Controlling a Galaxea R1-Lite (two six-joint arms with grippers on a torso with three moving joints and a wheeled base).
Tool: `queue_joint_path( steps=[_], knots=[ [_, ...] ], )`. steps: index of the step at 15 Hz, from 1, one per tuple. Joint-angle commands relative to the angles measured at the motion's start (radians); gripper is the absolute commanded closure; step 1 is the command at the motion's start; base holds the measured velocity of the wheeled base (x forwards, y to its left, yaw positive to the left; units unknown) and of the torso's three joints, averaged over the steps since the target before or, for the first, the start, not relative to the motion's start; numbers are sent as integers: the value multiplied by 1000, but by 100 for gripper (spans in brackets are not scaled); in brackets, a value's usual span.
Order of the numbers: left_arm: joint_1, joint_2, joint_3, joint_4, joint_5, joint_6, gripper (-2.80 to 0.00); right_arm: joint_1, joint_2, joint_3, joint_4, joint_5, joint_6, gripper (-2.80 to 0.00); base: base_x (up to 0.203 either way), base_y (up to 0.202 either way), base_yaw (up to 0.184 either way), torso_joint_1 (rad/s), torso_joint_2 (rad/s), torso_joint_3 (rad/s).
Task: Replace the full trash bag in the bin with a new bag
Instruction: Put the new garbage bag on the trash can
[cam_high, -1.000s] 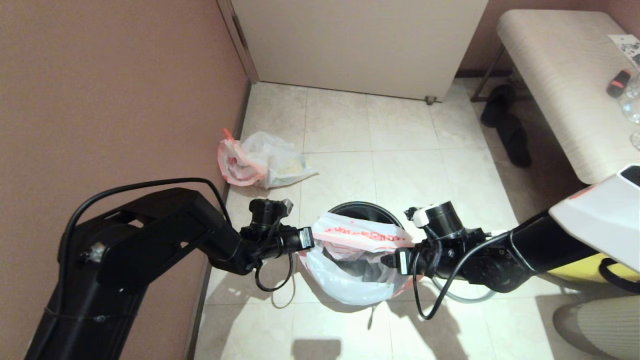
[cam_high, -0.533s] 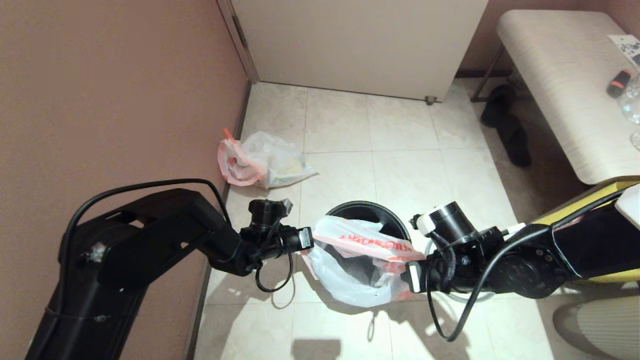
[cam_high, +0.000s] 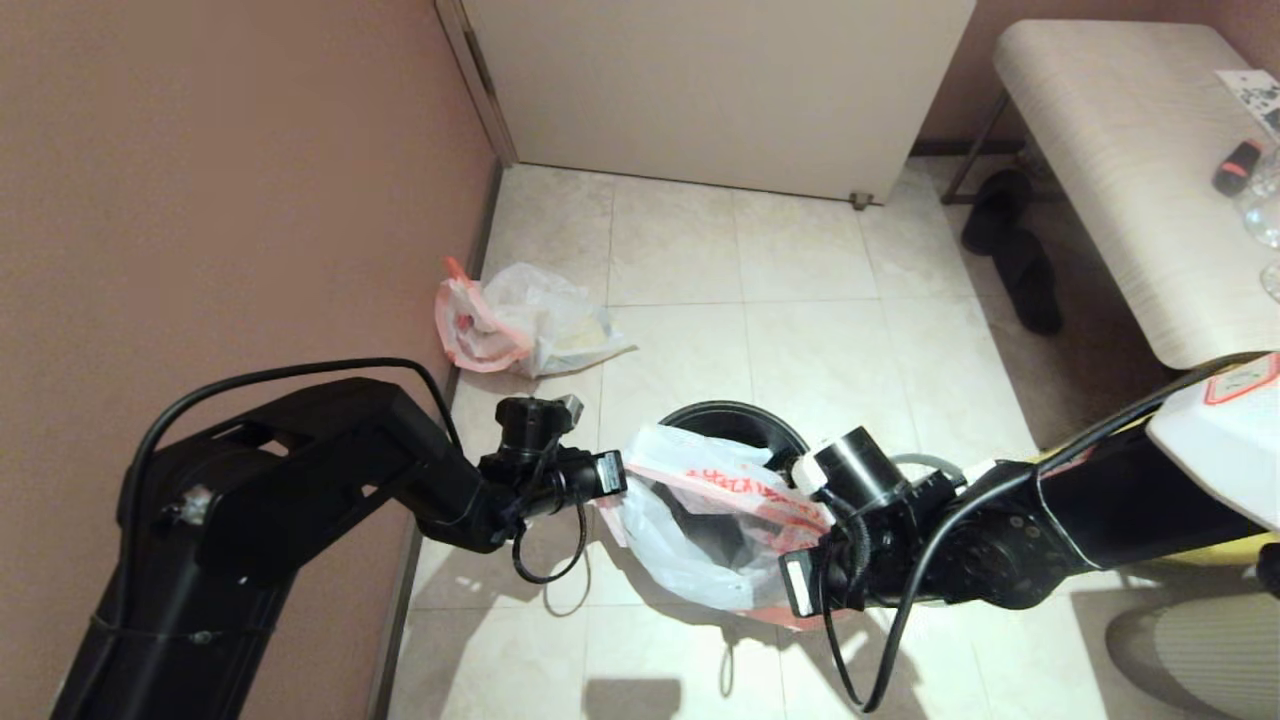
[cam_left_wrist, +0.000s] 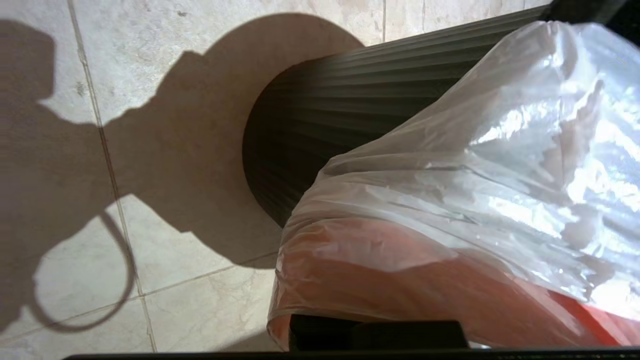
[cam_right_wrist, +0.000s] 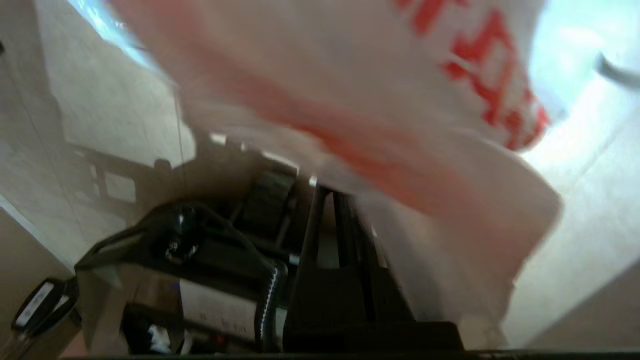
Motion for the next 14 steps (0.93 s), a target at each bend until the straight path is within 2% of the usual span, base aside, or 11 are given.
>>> queue_joint_path(
  steps=[1, 3, 7, 14],
  knots=[
    [-1, 2, 0, -5, -2, -2, 0, -6, 52, -7, -33, -8, -27, 0, 0, 0, 0, 0, 0, 0],
    [-1, 2, 0, -5, -2, -2, 0, -20, 36, -8, -64, -16, -31, 0, 0, 0, 0, 0, 0, 0],
    [5, 0, -5, -8, 0, -8, 0, -54, -10, -17, -138, -49, -98, 0, 0, 0, 0, 0, 0, 0],
    [6, -5, 8, -35, 3, -12, 0, -139, 5, -175, -133, -59, -119, 0, 0, 0, 0, 0, 0, 0]
  ],
)
